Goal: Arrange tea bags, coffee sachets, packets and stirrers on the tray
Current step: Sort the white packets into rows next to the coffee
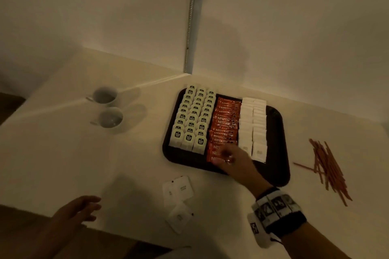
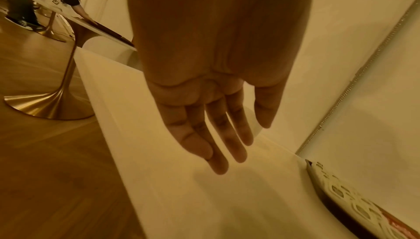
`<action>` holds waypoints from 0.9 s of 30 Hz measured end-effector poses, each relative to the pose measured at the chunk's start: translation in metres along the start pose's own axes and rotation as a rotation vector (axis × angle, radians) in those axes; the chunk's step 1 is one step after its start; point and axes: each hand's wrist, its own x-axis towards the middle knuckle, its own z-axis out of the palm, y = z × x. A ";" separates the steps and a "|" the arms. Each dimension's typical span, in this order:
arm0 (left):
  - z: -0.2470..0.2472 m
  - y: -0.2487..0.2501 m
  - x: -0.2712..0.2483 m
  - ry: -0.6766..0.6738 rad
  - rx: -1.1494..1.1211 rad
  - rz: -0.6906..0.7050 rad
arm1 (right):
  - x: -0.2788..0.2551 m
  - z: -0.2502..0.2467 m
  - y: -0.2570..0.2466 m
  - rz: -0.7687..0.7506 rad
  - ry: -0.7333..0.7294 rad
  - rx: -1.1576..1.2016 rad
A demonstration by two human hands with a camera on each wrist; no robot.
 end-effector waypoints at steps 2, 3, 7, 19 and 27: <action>0.002 -0.008 -0.005 0.011 -0.001 0.014 | -0.010 0.035 -0.026 -0.189 -0.339 -0.268; 0.002 -0.011 -0.008 0.008 -0.005 0.016 | -0.013 0.052 -0.032 -0.276 -0.451 -0.403; -0.001 -0.022 -0.019 -0.005 -0.014 0.027 | -0.017 0.097 -0.037 -0.431 -0.623 -0.737; -0.013 -0.034 -0.030 0.020 -0.024 0.061 | 0.004 0.110 -0.052 -0.329 -0.667 -0.610; -0.004 -0.015 -0.016 -0.038 -0.010 0.072 | 0.007 0.099 -0.061 -0.270 -0.674 -0.644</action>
